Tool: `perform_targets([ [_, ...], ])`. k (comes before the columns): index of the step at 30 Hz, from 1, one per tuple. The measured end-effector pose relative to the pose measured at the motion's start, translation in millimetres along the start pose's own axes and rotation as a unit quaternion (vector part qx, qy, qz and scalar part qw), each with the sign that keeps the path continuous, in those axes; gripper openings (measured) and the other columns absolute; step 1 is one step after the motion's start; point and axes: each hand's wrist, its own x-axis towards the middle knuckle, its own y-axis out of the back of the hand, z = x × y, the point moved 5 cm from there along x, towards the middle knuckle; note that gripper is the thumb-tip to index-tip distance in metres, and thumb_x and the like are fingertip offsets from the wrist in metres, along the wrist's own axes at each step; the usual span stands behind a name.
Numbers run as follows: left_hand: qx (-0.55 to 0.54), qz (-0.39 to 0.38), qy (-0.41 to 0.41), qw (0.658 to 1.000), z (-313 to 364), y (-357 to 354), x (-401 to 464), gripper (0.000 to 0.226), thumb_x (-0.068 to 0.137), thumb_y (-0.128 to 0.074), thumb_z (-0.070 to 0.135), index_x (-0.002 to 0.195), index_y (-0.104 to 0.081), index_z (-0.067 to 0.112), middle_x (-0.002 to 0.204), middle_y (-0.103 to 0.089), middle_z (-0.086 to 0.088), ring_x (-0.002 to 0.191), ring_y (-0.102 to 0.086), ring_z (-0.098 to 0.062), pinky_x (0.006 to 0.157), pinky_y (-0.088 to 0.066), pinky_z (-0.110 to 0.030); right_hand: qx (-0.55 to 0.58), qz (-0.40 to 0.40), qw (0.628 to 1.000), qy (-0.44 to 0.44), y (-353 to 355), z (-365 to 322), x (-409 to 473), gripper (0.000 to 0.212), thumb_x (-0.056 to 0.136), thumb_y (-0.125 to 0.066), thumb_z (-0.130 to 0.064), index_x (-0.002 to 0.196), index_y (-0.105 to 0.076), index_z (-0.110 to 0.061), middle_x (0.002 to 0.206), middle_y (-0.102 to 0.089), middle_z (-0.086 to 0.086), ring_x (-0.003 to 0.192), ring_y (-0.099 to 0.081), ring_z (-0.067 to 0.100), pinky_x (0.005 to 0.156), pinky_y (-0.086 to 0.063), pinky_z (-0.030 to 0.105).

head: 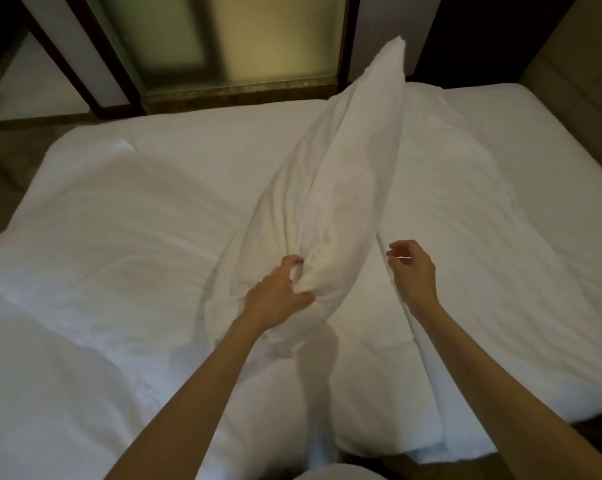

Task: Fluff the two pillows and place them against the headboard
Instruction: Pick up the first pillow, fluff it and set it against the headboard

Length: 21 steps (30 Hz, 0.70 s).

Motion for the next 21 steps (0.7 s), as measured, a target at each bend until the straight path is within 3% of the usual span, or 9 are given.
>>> perform_targets([
  [3, -0.067, -0.065, -0.008, 0.996, 26.7, -42.8, -14.5, 0.067, 0.075, -0.071, 0.042, 0.133, -0.036, 0.037, 0.081, -0.061, 0.005, 0.072, -0.058, -0.012, 0.063, -0.044, -0.029, 0.010, -0.019, 1.000, -0.022, 27.2, 27.2, -3.5, 0.023, 0.086, -0.052, -0.006, 0.105, -0.056, -0.018, 0.101, -0.062, -0.002, 0.080, -0.058, 0.005, 0.062, -0.041, 0.016],
  [5, -0.132, -0.053, 0.000, 0.990, 41.2, -63.5, -19.8, 0.057, 0.079, -0.070, 0.032, 0.130, -0.045, 0.029, 0.078, -0.068, 0.001, 0.074, -0.064, -0.015, 0.067, -0.051, -0.030, 0.023, -0.036, 0.998, -0.042, 39.0, 43.7, -5.4, 0.027, 0.088, -0.054, -0.015, 0.114, -0.052, -0.020, 0.107, -0.059, -0.001, 0.083, -0.057, 0.006, 0.064, -0.042, 0.018],
  [7, -0.168, -0.002, 0.010, 0.986, 55.7, -79.8, -22.0, 0.043, 0.083, -0.066, 0.024, 0.124, -0.053, 0.023, 0.080, -0.069, 0.004, 0.074, -0.064, -0.015, 0.070, -0.052, -0.028, 0.038, -0.068, 0.995, -0.068, 49.7, 60.6, -6.5, 0.037, 0.091, -0.055, -0.025, 0.126, -0.044, -0.020, 0.120, -0.055, 0.002, 0.094, -0.058, 0.015, 0.076, -0.049, 0.029],
  [9, -0.173, 0.048, 0.005, 0.984, 67.2, -92.8, -22.7, 0.035, 0.086, -0.063, 0.020, 0.120, -0.056, 0.021, 0.084, -0.065, 0.007, 0.077, -0.061, -0.014, 0.073, -0.052, -0.027, 0.048, -0.091, 0.990, -0.102, 57.7, 76.9, -7.9, 0.050, 0.092, -0.054, -0.033, 0.136, -0.034, -0.020, 0.136, -0.044, 0.008, 0.114, -0.052, 0.025, 0.094, -0.047, 0.042],
  [11, -0.166, 0.087, -0.002, 0.982, 74.6, -102.0, -23.0, 0.033, 0.088, -0.061, 0.019, 0.120, -0.057, 0.019, 0.095, -0.064, 0.003, 0.084, -0.060, -0.014, 0.081, -0.053, -0.033, 0.048, -0.093, 0.986, -0.127, 65.2, 91.4, -10.9, 0.061, 0.091, -0.055, -0.038, 0.142, -0.026, -0.020, 0.147, -0.029, 0.010, 0.127, -0.042, 0.030, 0.102, -0.040, 0.042],
  [16, -0.103, 0.146, -0.006, 0.984, 77.1, -110.4, -12.4, 0.038, 0.089, -0.060, 0.020, 0.126, -0.054, 0.012, 0.118, -0.058, -0.009, 0.106, -0.056, -0.022, 0.091, -0.045, -0.032, 0.040, -0.085, 0.978, -0.184, 77.3, 119.3, -11.3, 0.081, 0.085, -0.063, -0.044, 0.147, -0.017, -0.021, 0.152, -0.015, 0.011, 0.135, -0.031, 0.037, 0.109, -0.034, 0.054],
  [21, -0.052, 0.167, 0.076, 0.982, 51.5, -97.4, 23.1, 0.046, 0.092, -0.057, 0.027, 0.134, -0.047, 0.012, 0.133, -0.045, -0.015, 0.120, -0.045, -0.032, 0.103, -0.037, -0.049, 0.065, -0.054, 0.968, -0.237, 75.8, 136.3, -1.7, 0.087, 0.081, -0.066, -0.048, 0.148, -0.015, -0.024, 0.153, -0.016, 0.011, 0.136, -0.029, 0.039, 0.109, -0.032, 0.057],
])
